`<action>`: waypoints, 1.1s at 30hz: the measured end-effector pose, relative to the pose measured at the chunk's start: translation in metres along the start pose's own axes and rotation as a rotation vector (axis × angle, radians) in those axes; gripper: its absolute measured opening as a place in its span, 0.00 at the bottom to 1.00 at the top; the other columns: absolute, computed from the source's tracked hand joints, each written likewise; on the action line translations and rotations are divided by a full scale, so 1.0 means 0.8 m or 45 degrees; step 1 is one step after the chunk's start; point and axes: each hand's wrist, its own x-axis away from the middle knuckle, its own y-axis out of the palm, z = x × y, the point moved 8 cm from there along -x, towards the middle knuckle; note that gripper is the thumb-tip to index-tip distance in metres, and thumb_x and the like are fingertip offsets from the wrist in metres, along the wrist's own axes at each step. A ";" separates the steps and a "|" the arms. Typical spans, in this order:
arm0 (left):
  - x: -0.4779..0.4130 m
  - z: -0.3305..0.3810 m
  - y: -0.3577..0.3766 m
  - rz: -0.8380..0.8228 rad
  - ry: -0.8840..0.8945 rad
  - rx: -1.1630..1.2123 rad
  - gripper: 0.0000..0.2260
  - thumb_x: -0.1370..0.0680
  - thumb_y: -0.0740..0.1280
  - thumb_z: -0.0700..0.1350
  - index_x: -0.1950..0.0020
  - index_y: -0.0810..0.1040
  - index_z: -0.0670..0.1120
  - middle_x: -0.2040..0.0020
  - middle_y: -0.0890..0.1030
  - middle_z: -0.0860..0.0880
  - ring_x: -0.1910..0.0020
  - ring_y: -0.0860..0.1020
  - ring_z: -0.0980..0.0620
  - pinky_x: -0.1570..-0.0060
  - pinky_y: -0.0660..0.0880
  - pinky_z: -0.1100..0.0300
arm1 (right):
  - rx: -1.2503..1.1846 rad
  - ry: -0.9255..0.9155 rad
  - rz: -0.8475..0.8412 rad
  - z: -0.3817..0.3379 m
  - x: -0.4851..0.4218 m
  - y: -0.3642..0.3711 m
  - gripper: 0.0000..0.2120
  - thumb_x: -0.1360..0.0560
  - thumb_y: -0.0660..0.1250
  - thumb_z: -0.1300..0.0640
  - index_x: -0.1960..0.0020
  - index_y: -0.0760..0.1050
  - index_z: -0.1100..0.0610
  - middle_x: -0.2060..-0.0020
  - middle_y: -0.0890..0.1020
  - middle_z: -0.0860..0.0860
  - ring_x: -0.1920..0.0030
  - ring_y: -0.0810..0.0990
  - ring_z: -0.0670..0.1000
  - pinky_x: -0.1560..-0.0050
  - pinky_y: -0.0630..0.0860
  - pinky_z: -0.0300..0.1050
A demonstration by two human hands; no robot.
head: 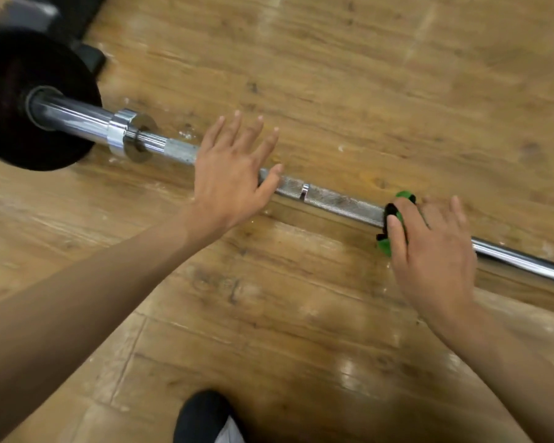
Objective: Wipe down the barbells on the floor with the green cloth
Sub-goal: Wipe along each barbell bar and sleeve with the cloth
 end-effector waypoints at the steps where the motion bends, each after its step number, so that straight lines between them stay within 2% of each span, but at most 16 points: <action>1: 0.002 0.001 0.000 0.005 0.009 0.000 0.26 0.16 0.54 0.59 0.24 0.76 0.48 0.24 0.75 0.42 0.22 0.68 0.36 0.22 0.60 0.42 | -0.010 0.046 0.000 0.003 0.005 0.000 0.19 0.14 0.53 0.51 0.36 0.77 0.61 0.47 0.81 0.64 0.42 0.79 0.66 0.22 0.61 0.62; 3: 0.007 -0.001 -0.001 0.019 0.015 -0.004 0.27 0.16 0.54 0.59 0.23 0.75 0.48 0.23 0.74 0.43 0.21 0.66 0.38 0.21 0.59 0.42 | -0.031 0.119 0.029 -0.030 -0.004 0.006 0.19 0.14 0.54 0.53 0.37 0.77 0.63 0.49 0.81 0.64 0.46 0.79 0.66 0.23 0.62 0.63; 7: 0.015 0.000 -0.005 -0.010 0.041 -0.003 0.27 0.14 0.51 0.59 0.21 0.72 0.48 0.22 0.72 0.43 0.19 0.64 0.39 0.21 0.58 0.43 | -0.101 -0.038 0.039 -0.146 -0.041 0.029 0.21 0.15 0.53 0.51 0.33 0.77 0.61 0.46 0.82 0.60 0.44 0.80 0.62 0.21 0.62 0.58; 9: 0.018 0.002 -0.006 -0.026 0.065 -0.010 0.27 0.14 0.50 0.59 0.21 0.72 0.49 0.22 0.73 0.43 0.19 0.65 0.39 0.21 0.57 0.43 | -0.080 -0.173 -0.020 -0.142 -0.041 0.027 0.21 0.14 0.52 0.50 0.32 0.76 0.59 0.49 0.82 0.58 0.48 0.81 0.61 0.23 0.65 0.57; 12: 0.026 0.001 -0.009 0.017 0.051 0.009 0.26 0.14 0.51 0.59 0.22 0.74 0.49 0.24 0.75 0.44 0.20 0.66 0.40 0.21 0.57 0.44 | 0.029 -0.314 -0.043 -0.058 -0.010 0.014 0.19 0.13 0.51 0.50 0.36 0.77 0.57 0.55 0.80 0.56 0.54 0.81 0.62 0.22 0.62 0.56; 15: 0.037 0.002 -0.012 0.056 0.033 0.015 0.27 0.15 0.54 0.59 0.22 0.73 0.48 0.23 0.74 0.45 0.20 0.65 0.39 0.20 0.58 0.42 | 0.080 -0.267 -0.104 -0.011 0.010 0.001 0.19 0.13 0.51 0.51 0.41 0.77 0.60 0.57 0.80 0.58 0.54 0.81 0.64 0.26 0.68 0.57; 17: 0.041 0.003 -0.013 0.054 0.024 0.011 0.27 0.16 0.54 0.59 0.22 0.73 0.47 0.22 0.73 0.44 0.19 0.64 0.39 0.20 0.57 0.41 | 0.032 -0.144 -0.044 -0.046 -0.003 0.007 0.19 0.14 0.52 0.52 0.46 0.78 0.60 0.57 0.81 0.59 0.54 0.82 0.64 0.29 0.72 0.58; 19: 0.047 0.002 -0.016 0.030 0.022 0.004 0.28 0.16 0.53 0.59 0.21 0.72 0.46 0.22 0.72 0.44 0.19 0.64 0.39 0.20 0.56 0.41 | -0.061 -0.141 -0.007 -0.111 -0.022 0.017 0.20 0.16 0.51 0.52 0.49 0.80 0.59 0.58 0.83 0.59 0.56 0.83 0.63 0.33 0.75 0.56; 21: 0.052 0.002 -0.018 0.007 0.049 0.016 0.28 0.15 0.51 0.60 0.20 0.71 0.46 0.22 0.72 0.43 0.19 0.64 0.39 0.20 0.57 0.40 | -0.120 -0.246 -0.018 -0.149 -0.033 0.024 0.19 0.16 0.51 0.52 0.49 0.79 0.58 0.59 0.83 0.58 0.57 0.84 0.62 0.37 0.77 0.54; 24: 0.065 0.002 -0.021 -0.010 0.067 0.043 0.28 0.14 0.51 0.60 0.20 0.70 0.47 0.23 0.74 0.43 0.19 0.65 0.39 0.21 0.59 0.40 | -0.106 -0.497 -0.204 -0.111 -0.015 0.026 0.21 0.14 0.48 0.48 0.40 0.77 0.56 0.53 0.83 0.55 0.55 0.83 0.60 0.33 0.74 0.51; 25: 0.070 0.003 -0.023 0.000 0.059 0.048 0.28 0.14 0.51 0.59 0.20 0.70 0.47 0.23 0.74 0.44 0.19 0.65 0.40 0.21 0.59 0.40 | -0.112 -0.562 -0.234 -0.081 -0.001 0.017 0.21 0.14 0.48 0.47 0.39 0.76 0.56 0.52 0.82 0.55 0.55 0.83 0.59 0.35 0.74 0.50; 27: 0.081 0.005 -0.025 0.003 0.059 0.055 0.28 0.14 0.52 0.59 0.18 0.68 0.47 0.22 0.73 0.45 0.19 0.64 0.41 0.21 0.58 0.40 | -0.083 -0.620 -0.310 -0.023 0.030 -0.001 0.25 0.13 0.45 0.44 0.37 0.75 0.57 0.51 0.80 0.54 0.54 0.81 0.59 0.48 0.77 0.53; 29: 0.093 0.005 -0.026 -0.019 0.049 0.049 0.29 0.15 0.51 0.59 0.18 0.66 0.46 0.21 0.71 0.45 0.18 0.63 0.41 0.21 0.58 0.40 | 0.009 -0.618 -0.302 -0.003 0.049 -0.006 0.26 0.13 0.44 0.43 0.34 0.74 0.58 0.49 0.80 0.56 0.51 0.81 0.61 0.58 0.80 0.52; 30: 0.099 0.005 -0.028 -0.029 0.044 0.044 0.29 0.15 0.51 0.59 0.17 0.65 0.46 0.21 0.70 0.45 0.18 0.63 0.41 0.20 0.57 0.40 | 0.039 -0.580 -0.288 -0.016 0.050 -0.003 0.25 0.13 0.46 0.43 0.34 0.74 0.58 0.48 0.80 0.57 0.49 0.82 0.62 0.58 0.82 0.52; 31: 0.103 0.005 -0.030 -0.043 0.043 0.041 0.29 0.15 0.51 0.59 0.17 0.65 0.46 0.20 0.70 0.45 0.18 0.62 0.41 0.20 0.57 0.40 | 0.052 -0.553 -0.264 -0.040 0.047 0.005 0.24 0.14 0.49 0.43 0.35 0.74 0.59 0.47 0.81 0.59 0.47 0.83 0.63 0.55 0.83 0.54; 33: 0.113 0.005 -0.033 -0.109 0.054 0.030 0.30 0.14 0.49 0.60 0.17 0.64 0.46 0.19 0.68 0.45 0.18 0.61 0.41 0.20 0.56 0.40 | 0.032 -0.591 -0.195 -0.113 0.037 0.026 0.23 0.16 0.52 0.45 0.34 0.75 0.60 0.47 0.82 0.61 0.48 0.84 0.64 0.40 0.81 0.55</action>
